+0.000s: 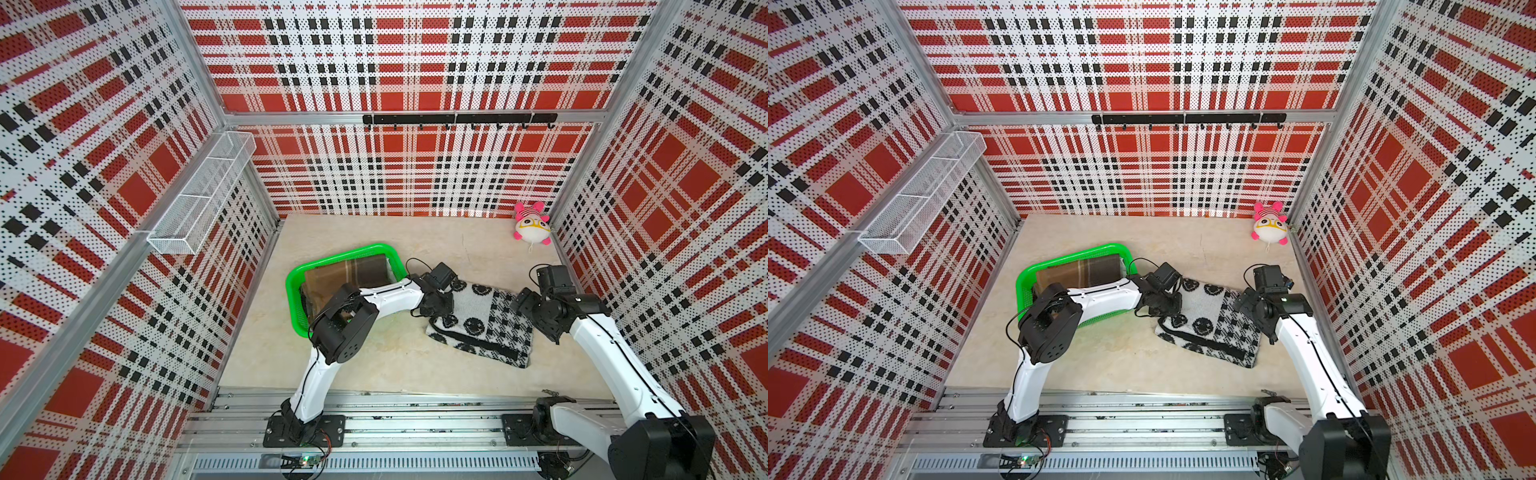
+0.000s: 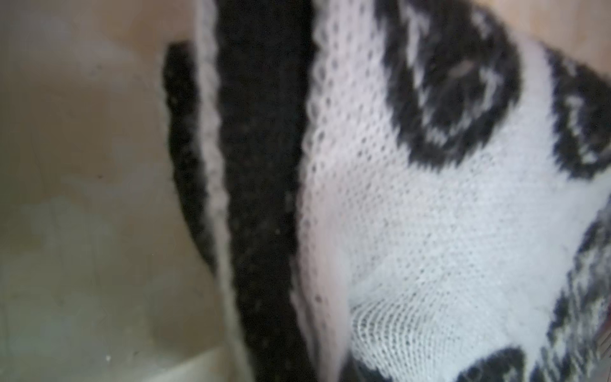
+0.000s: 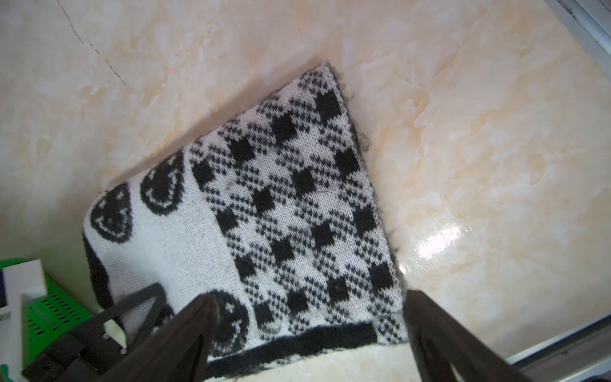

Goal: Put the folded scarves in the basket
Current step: Pick up the scarf at the center of the board.

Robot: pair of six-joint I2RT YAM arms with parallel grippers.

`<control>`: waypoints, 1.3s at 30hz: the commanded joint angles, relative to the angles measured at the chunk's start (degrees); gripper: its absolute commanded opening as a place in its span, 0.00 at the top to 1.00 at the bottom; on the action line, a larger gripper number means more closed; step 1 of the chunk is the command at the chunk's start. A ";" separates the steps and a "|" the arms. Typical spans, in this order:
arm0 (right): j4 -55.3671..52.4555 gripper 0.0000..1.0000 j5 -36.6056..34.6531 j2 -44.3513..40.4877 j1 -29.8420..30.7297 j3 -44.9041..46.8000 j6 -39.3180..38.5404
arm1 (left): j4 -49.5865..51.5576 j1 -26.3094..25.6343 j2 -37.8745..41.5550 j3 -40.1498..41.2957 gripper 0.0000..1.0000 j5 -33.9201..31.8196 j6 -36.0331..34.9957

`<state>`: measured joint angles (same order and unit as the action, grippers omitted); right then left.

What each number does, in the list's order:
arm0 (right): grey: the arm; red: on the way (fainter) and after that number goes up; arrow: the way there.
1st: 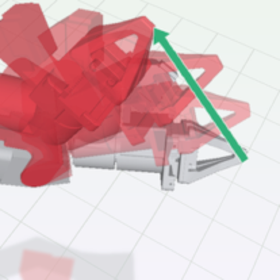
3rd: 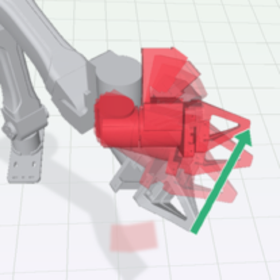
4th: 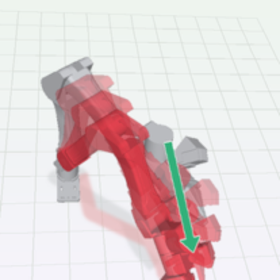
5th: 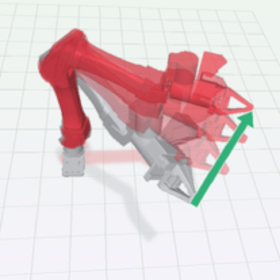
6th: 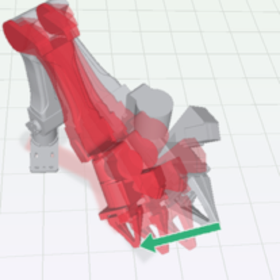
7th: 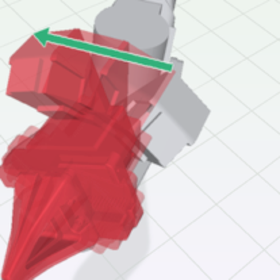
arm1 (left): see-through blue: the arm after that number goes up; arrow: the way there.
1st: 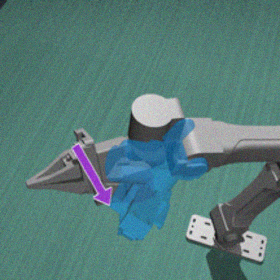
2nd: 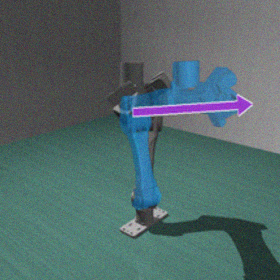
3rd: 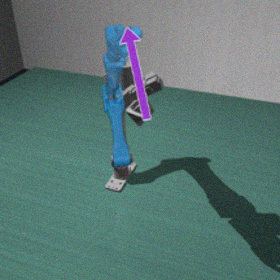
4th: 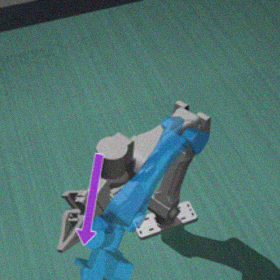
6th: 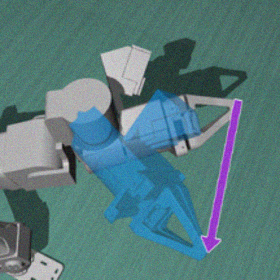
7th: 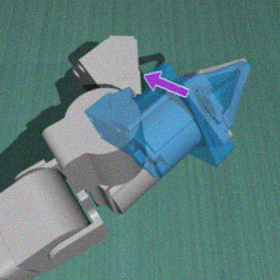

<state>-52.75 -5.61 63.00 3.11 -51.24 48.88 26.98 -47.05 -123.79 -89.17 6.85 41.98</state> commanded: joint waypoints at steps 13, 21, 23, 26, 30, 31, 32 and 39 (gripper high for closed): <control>16.43 0.03 15.89 6.55 -8.09 11.25 -3.21 | 2.29 2.75 -2.69 -4.49 1.00 -6.99 0.12; 22.52 0.11 18.76 6.89 -11.57 14.09 -3.90 | 2.32 2.40 -2.94 -4.70 1.00 -7.23 -0.14; 24.06 0.16 19.35 8.30 -11.66 13.65 -4.20 | 2.30 2.31 -3.12 -4.87 1.00 -7.17 -0.14; 26.22 0.23 20.83 12.19 -11.78 13.28 -4.76 | 2.35 2.22 -3.30 -4.98 1.00 -7.04 -0.31; 28.17 0.30 21.80 16.00 -11.74 13.91 -4.82 | 2.29 2.13 -3.30 -4.82 1.00 -7.20 -0.32; 28.61 0.31 22.31 16.76 -11.80 14.07 -4.99 | 2.29 2.05 -3.30 -4.79 1.00 -7.20 -0.31; 28.92 0.34 22.90 17.55 -11.80 14.12 -5.08 | 2.33 2.00 -3.38 -4.82 1.00 -7.20 -0.27; 28.59 0.55 23.31 19.97 -8.84 14.01 -5.37 | 2.29 0.67 -4.69 -7.62 1.00 -6.65 -0.57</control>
<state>-23.83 17.56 81.58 -7.25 -37.45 43.83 28.91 -45.10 -126.43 -94.80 0.40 42.00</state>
